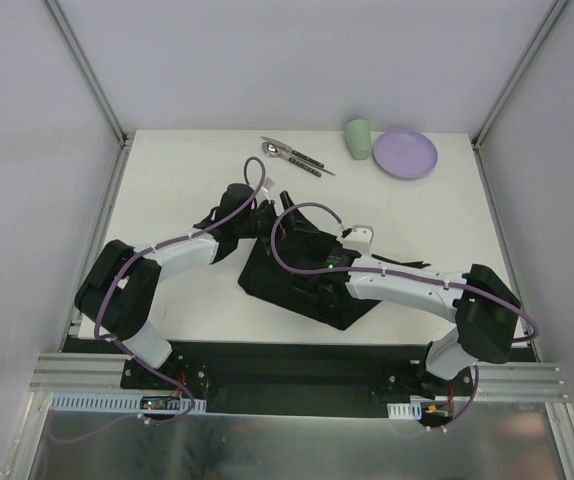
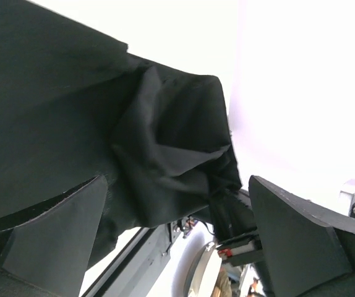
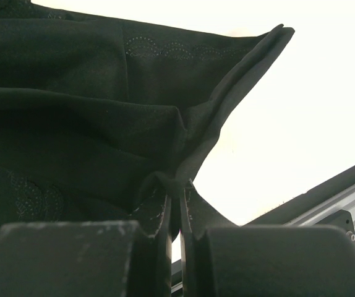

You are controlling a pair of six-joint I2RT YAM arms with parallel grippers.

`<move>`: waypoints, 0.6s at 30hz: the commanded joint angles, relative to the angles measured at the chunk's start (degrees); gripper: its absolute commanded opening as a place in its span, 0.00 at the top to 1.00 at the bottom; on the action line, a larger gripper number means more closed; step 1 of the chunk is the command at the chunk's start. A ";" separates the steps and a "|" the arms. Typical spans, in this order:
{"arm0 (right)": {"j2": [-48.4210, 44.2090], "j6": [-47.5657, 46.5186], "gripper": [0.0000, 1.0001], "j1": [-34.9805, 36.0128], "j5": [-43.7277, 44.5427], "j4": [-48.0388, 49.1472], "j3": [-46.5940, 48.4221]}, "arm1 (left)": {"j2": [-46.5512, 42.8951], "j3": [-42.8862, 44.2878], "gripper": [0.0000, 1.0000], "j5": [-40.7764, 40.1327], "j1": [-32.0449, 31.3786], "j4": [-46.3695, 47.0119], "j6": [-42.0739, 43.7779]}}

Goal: Set the dinner table for one person
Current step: Flatten out the napkin at the center of the board.

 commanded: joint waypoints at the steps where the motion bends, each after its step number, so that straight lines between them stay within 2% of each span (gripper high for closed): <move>1: -0.72 1.72 0.99 0.79 1.29 -2.68 1.21 | 2.10 4.14 0.01 0.81 -1.93 2.30 -0.82; 6: -0.37 1.89 0.99 1.05 1.29 -2.85 1.56 | 3.24 4.58 0.01 -0.07 -3.60 0.63 0.15; 8: -0.28 1.81 0.99 1.05 1.38 -2.85 1.74 | 3.24 4.14 0.05 -0.33 -3.87 0.11 0.41; 9: -0.37 1.81 0.99 0.97 1.38 -2.85 1.74 | 3.24 3.62 0.13 -0.60 -3.95 -0.07 0.59; 11: -0.28 1.81 0.99 1.05 1.46 -3.03 1.91 | 3.07 3.18 0.21 -1.21 -3.95 -0.95 0.94; 12: -0.19 1.81 0.99 1.14 1.55 -3.11 1.83 | 2.89 3.00 0.30 -1.47 -3.95 -1.39 1.46; 14: -0.19 1.81 0.99 0.97 1.55 -3.11 2.00 | 2.80 3.09 0.34 -2.27 -4.04 -3.23 2.08; 15: -0.19 1.72 0.99 1.05 1.64 -3.20 2.09 | 2.80 3.26 0.40 -2.53 -3.95 -3.59 2.52; 18: -0.28 1.81 0.99 1.06 1.73 -3.29 2.09 | 2.71 3.35 0.44 -3.32 -4.04 -4.82 3.13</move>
